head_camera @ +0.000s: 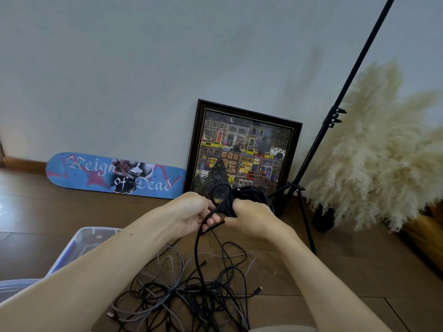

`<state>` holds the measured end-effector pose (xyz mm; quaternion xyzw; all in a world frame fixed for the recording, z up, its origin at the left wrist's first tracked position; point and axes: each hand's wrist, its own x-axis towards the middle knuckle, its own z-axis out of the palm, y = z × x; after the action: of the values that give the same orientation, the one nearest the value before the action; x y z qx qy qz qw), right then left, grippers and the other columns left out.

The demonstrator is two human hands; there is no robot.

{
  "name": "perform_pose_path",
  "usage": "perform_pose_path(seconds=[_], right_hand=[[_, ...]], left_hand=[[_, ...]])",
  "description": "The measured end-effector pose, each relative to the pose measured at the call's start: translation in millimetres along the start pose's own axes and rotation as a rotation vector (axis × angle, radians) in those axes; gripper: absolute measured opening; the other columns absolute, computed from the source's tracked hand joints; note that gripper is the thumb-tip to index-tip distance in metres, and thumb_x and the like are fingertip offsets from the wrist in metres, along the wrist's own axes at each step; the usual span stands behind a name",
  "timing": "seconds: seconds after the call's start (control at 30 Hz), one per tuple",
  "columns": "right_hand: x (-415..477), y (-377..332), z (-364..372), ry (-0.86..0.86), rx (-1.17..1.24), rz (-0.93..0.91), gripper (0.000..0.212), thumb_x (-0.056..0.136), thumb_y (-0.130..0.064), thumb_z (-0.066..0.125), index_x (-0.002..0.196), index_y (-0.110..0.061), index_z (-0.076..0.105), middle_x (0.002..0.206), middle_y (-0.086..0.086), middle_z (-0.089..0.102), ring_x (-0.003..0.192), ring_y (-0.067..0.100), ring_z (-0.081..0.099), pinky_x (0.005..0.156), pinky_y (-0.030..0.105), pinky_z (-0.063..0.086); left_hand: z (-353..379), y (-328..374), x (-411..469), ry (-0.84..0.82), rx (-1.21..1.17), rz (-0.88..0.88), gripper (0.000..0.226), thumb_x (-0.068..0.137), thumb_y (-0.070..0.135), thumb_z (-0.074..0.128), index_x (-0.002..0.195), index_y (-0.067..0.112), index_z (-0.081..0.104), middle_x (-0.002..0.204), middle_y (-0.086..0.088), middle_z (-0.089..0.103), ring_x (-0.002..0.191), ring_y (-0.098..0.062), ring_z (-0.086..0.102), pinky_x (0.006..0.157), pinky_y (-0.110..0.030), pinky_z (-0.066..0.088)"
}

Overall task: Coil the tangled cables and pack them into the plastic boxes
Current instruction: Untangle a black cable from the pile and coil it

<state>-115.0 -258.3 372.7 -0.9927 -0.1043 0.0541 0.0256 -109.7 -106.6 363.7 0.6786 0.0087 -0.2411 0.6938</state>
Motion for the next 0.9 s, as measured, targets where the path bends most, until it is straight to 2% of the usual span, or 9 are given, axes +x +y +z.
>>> perform_pose_path(seconds=[0.1, 0.2, 0.33, 0.43, 0.5, 0.57, 0.73, 0.8, 0.9], right_hand=[[2.1, 3.6, -1.5, 0.159, -0.049, 0.098, 0.040, 0.098, -0.033, 0.048, 0.065, -0.016, 0.032, 0.061, -0.002, 0.038, 0.050, 0.015, 0.036, 0.046, 0.027, 0.025], [6.0, 9.5, 1.6, 0.242, 0.013, 0.192, 0.046, 0.099, -0.038, 0.046, 0.062, -0.016, 0.032, 0.055, -0.002, 0.035, 0.046, 0.017, 0.033, 0.044, 0.028, 0.023], [9.0, 10.9, 9.0, 0.251, 0.066, 0.225, 0.041, 0.097, -0.042, 0.044, 0.064, -0.019, 0.042, 0.061, -0.004, 0.047, 0.057, 0.018, 0.050, 0.048, 0.029, 0.030], [6.1, 10.5, 6.6, 0.216, 0.015, 0.213, 0.036, 0.094, -0.031, 0.050, 0.063, -0.017, 0.038, 0.061, -0.004, 0.044, 0.052, 0.015, 0.040, 0.046, 0.027, 0.027], [5.9, 11.1, 4.8, 0.174, -0.015, 0.150, 0.031, 0.093, -0.030, 0.049, 0.069, -0.016, 0.039, 0.065, -0.002, 0.044, 0.054, 0.016, 0.039, 0.047, 0.026, 0.026], [7.3, 10.6, 3.9, 0.071, -0.003, 0.097, 0.030, 0.092, -0.030, 0.052, 0.070, -0.016, 0.038, 0.064, -0.002, 0.041, 0.055, 0.017, 0.040, 0.048, 0.027, 0.027], [4.9, 6.2, 1.7, -0.214, 0.169, -0.054, 0.034, 0.089, -0.023, 0.061, 0.067, -0.014, 0.036, 0.061, 0.000, 0.025, 0.049, 0.014, 0.023, 0.052, 0.030, 0.021], [1.4, 7.1, -4.1, -0.293, 0.322, -0.107, 0.028, 0.089, -0.023, 0.063, 0.070, -0.009, 0.048, 0.058, 0.002, 0.028, 0.048, 0.014, 0.024, 0.052, 0.029, 0.022], [-6.6, 10.3, -14.7, -0.531, 0.651, -0.189, 0.023, 0.088, -0.022, 0.067, 0.084, -0.001, 0.058, 0.051, 0.002, 0.039, 0.044, 0.016, 0.031, 0.045, 0.022, 0.026]], left_hand=[[-2.0, 2.2, -1.6, -0.036, 0.100, 0.021, 0.031, 0.088, -0.005, 0.032, 0.105, -0.004, 0.059, 0.069, -0.009, 0.054, 0.053, -0.011, 0.040, 0.050, -0.019, 0.033], [-3.9, 2.9, -1.3, -0.081, 0.221, 0.152, 0.023, 0.096, 0.006, 0.045, 0.099, -0.001, 0.067, 0.063, -0.003, 0.054, 0.046, -0.006, 0.039, 0.046, -0.015, 0.032], [-3.0, 0.7, -9.0, -0.399, 0.328, 0.156, 0.024, 0.099, 0.011, 0.045, 0.101, 0.001, 0.067, 0.058, 0.001, 0.051, 0.043, -0.004, 0.035, 0.046, -0.016, 0.029], [3.8, 5.1, -17.7, -0.529, 0.245, 0.193, 0.023, 0.098, 0.013, 0.046, 0.092, 0.006, 0.067, 0.058, 0.000, 0.047, 0.044, -0.006, 0.034, 0.046, -0.017, 0.030], [6.2, 10.2, -21.0, -0.420, 0.175, 0.281, 0.023, 0.094, 0.017, 0.053, 0.077, 0.009, 0.066, 0.052, 0.000, 0.045, 0.042, -0.007, 0.033, 0.046, -0.018, 0.027], [2.2, 14.4, -19.3, -0.214, 0.118, 0.347, 0.028, 0.088, 0.025, 0.062, 0.064, 0.012, 0.061, 0.045, 0.002, 0.041, 0.038, -0.007, 0.030, 0.043, -0.017, 0.024], [-24.3, 19.4, -5.6, 0.305, 0.031, 0.327, 0.030, 0.093, 0.026, 0.059, 0.070, 0.006, 0.062, 0.037, 0.007, 0.029, 0.033, -0.007, 0.022, 0.037, -0.019, 0.018], [-39.4, 17.9, -0.1, 0.475, 0.222, 0.360, 0.030, 0.091, 0.024, 0.060, 0.069, 0.005, 0.066, 0.041, 0.002, 0.040, 0.040, -0.012, 0.032, 0.041, -0.020, 0.025], [-54.3, 13.3, 4.0, 0.553, 0.493, 0.465, 0.023, 0.086, 0.027, 0.066, 0.075, 0.006, 0.069, 0.074, -0.009, 0.063, 0.066, -0.016, 0.051, 0.058, -0.024, 0.036]])
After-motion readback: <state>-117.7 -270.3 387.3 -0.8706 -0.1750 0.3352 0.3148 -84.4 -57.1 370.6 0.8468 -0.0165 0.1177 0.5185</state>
